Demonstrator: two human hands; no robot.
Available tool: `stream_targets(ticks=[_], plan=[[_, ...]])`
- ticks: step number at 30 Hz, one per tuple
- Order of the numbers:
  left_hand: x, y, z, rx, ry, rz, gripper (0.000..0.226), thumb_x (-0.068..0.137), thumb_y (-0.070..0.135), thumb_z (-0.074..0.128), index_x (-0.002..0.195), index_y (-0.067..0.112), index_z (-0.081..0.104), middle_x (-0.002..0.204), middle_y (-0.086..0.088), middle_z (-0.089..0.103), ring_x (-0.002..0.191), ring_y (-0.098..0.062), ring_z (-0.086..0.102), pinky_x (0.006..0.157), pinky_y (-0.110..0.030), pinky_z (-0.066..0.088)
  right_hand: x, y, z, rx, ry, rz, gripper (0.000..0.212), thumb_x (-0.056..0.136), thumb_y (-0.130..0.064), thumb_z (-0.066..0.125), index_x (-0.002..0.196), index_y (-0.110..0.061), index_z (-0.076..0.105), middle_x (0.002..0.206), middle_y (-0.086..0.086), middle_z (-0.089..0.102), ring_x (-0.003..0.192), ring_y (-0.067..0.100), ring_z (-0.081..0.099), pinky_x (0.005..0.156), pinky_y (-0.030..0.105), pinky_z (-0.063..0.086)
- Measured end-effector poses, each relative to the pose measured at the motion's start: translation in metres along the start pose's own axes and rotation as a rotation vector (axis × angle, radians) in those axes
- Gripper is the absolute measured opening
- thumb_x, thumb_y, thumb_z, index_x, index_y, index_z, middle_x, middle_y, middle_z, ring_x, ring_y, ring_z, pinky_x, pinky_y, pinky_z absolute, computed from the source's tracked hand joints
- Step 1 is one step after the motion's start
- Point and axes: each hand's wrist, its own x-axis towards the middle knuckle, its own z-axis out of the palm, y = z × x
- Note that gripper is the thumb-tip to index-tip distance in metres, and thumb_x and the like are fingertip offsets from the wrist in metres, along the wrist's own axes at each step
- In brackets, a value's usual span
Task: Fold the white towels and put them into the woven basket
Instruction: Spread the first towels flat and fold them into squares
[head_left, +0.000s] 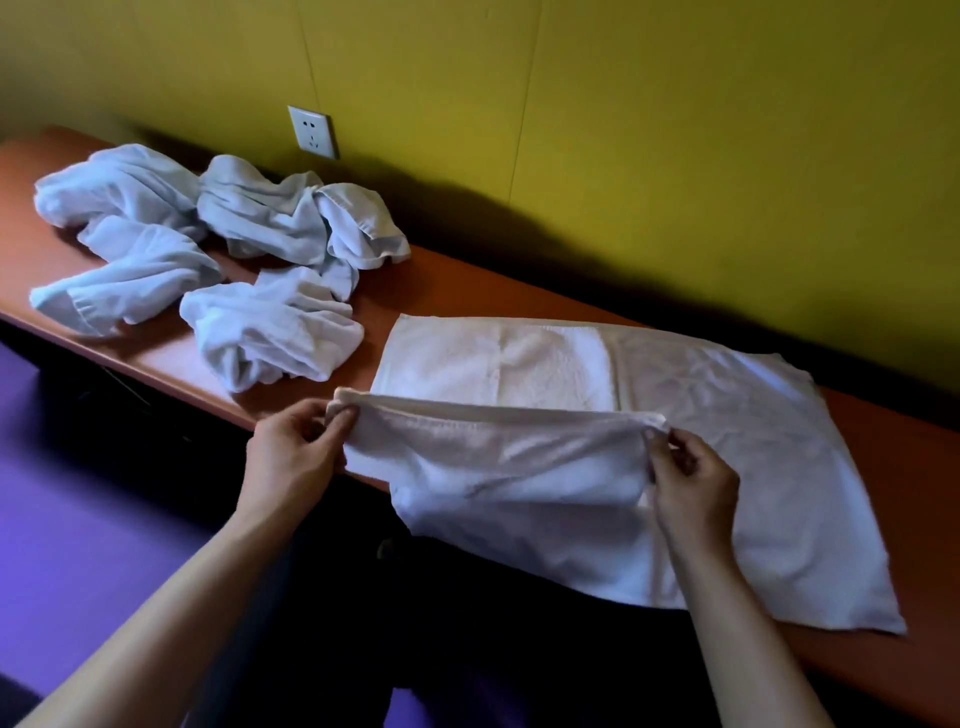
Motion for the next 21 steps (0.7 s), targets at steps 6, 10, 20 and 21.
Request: stream_targets(ticks=[6, 10, 20, 21], plan=[[0.078, 0.018, 0.037, -0.017, 0.045, -0.022, 0.022, 0.096, 0.04, 0.064, 0.087, 0.021, 0.07, 0.06, -0.003, 0.072, 0.048, -0.023, 0.066, 0.052, -0.031, 0.054, 0.083, 0.001, 0.047, -0.137, -0.004, -0.108, 0.023, 0.097, -0.03, 0.064, 0.1, -0.007, 0.069, 0.09, 0.005, 0.069, 0.085, 0.019, 0.063, 0.074, 0.026, 0.042], [0.126, 0.018, 0.064, -0.047, 0.042, -0.063, 0.028, 0.098, 0.039, 0.06, 0.091, 0.014, 0.068, 0.064, -0.001, 0.074, 0.051, -0.023, 0.069, 0.045, -0.028, 0.049, 0.126, 0.004, 0.082, -0.148, 0.011, -0.09, 0.028, 0.097, -0.033, 0.063, 0.103, -0.006, 0.069, 0.09, 0.005, 0.069, 0.084, 0.019, 0.063, 0.074, 0.026, 0.042], [0.179, 0.0, 0.109, -0.006, 0.119, -0.114, 0.034, 0.093, 0.048, 0.063, 0.108, 0.018, 0.067, 0.083, 0.0, 0.076, 0.072, -0.022, 0.075, 0.072, -0.046, 0.063, 0.184, 0.018, 0.127, -0.315, -0.049, -0.039, 0.034, 0.098, -0.039, 0.06, 0.109, -0.008, 0.069, 0.103, 0.012, 0.071, 0.095, 0.029, 0.064, 0.074, 0.026, 0.037], [0.176, -0.003, 0.111, 0.105, 0.103, -0.101, 0.041, 0.09, 0.05, 0.065, 0.119, 0.021, 0.061, 0.093, 0.002, 0.074, 0.084, -0.021, 0.072, 0.083, -0.045, 0.06, 0.182, 0.018, 0.128, -0.32, -0.069, -0.016, 0.033, 0.098, -0.039, 0.06, 0.108, -0.009, 0.069, 0.102, 0.009, 0.07, 0.093, 0.027, 0.063, 0.074, 0.025, 0.036]])
